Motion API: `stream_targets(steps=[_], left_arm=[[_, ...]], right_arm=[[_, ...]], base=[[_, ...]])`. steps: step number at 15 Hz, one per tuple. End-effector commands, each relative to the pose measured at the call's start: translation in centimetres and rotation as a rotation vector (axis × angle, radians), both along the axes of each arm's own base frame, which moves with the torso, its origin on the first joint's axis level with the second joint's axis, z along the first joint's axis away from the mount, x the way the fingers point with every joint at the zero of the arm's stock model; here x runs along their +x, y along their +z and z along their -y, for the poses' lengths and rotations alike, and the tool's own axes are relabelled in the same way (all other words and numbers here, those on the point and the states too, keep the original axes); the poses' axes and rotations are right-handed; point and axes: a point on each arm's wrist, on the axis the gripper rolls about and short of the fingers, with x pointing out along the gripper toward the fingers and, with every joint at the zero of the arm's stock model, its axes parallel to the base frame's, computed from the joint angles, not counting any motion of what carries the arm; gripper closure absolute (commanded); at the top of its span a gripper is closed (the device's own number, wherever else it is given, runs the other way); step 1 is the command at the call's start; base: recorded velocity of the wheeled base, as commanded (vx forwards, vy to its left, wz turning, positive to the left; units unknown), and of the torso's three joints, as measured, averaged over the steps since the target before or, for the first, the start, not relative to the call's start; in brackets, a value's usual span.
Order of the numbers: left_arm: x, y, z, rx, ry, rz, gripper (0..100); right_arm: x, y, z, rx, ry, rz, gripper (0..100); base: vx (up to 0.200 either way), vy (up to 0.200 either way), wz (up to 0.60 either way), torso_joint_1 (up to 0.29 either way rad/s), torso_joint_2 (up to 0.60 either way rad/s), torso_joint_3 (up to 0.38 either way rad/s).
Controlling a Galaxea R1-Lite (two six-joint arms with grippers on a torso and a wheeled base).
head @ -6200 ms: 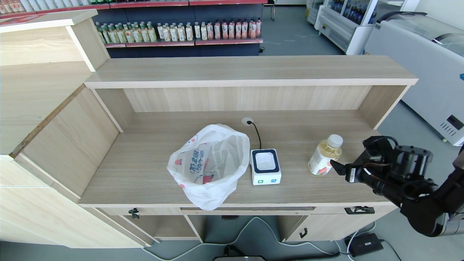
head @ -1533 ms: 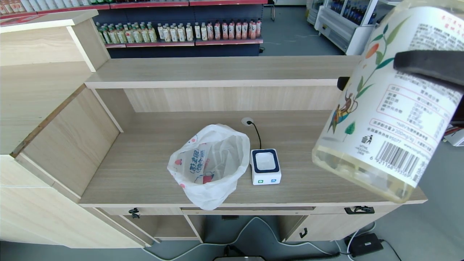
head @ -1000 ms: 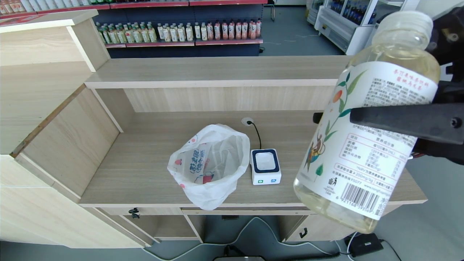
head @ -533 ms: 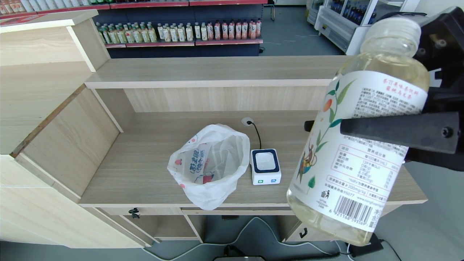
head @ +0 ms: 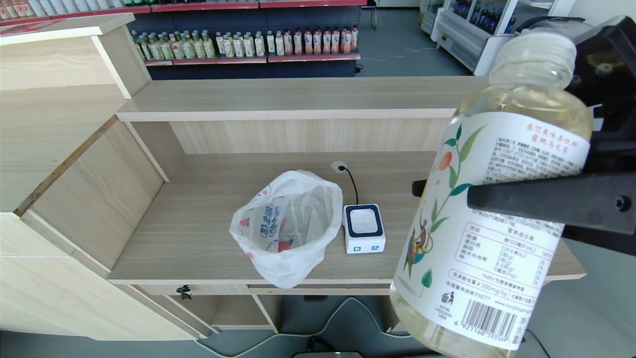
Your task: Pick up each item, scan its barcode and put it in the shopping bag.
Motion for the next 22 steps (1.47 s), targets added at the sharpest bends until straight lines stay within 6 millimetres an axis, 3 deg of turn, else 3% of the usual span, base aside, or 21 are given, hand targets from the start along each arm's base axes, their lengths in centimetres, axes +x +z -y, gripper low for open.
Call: stream_targets(steps=[1,5,7,11,13,14,17,19,22], left_arm=[[0.0,0.0,0.0,-0.001,0.001,0.001,0],[0.0,0.0,0.0,-0.001,0.001,0.001,0],[0.0,0.0,0.0,-0.001,0.001,0.001,0],[0.0,0.0,0.0,-0.001,0.001,0.001,0],[0.0,0.0,0.0,-0.001,0.001,0.001,0],[0.0,0.0,0.0,-0.001,0.001,0.001,0],[0.0,0.0,0.0,-0.001,0.001,0.001,0],[0.0,0.0,0.0,-0.001,0.001,0.001,0],[0.0,0.0,0.0,-0.001,0.001,0.001,0]], right_arm=[[-0.1,0.0,0.0,0.001,0.002,0.001,100],[-0.2,-0.1,0.2,0.001,-0.003,0.001,100],[0.2,-0.7,1.4,-0.007,-0.080,-0.008,100],[5.6,-3.6,4.2,-0.115,-0.521,0.185,100],[8.9,-5.4,6.5,-0.256,-0.811,0.359,100],[9.6,-5.8,7.0,-0.303,-0.852,0.431,100],[12.7,-8.1,8.5,-0.466,-0.818,0.871,100],[13.7,-9.4,8.1,-0.507,-0.689,1.182,100],[15.9,-11.6,7.5,-0.539,-0.591,1.388,100]], base=[[0.000,0.000,0.00,0.000,0.00,0.000],[0.000,0.000,0.00,0.000,0.00,0.000],[0.000,0.000,0.00,0.000,0.00,0.000],[0.000,0.000,0.00,0.000,0.00,0.000],[0.000,0.000,0.00,0.000,0.00,0.000],[0.000,0.000,0.00,0.000,0.00,0.000],[0.000,0.000,0.00,0.000,0.00,0.000],[0.000,0.000,0.00,0.000,0.00,0.000],[0.000,0.000,0.00,0.000,0.00,0.000]])
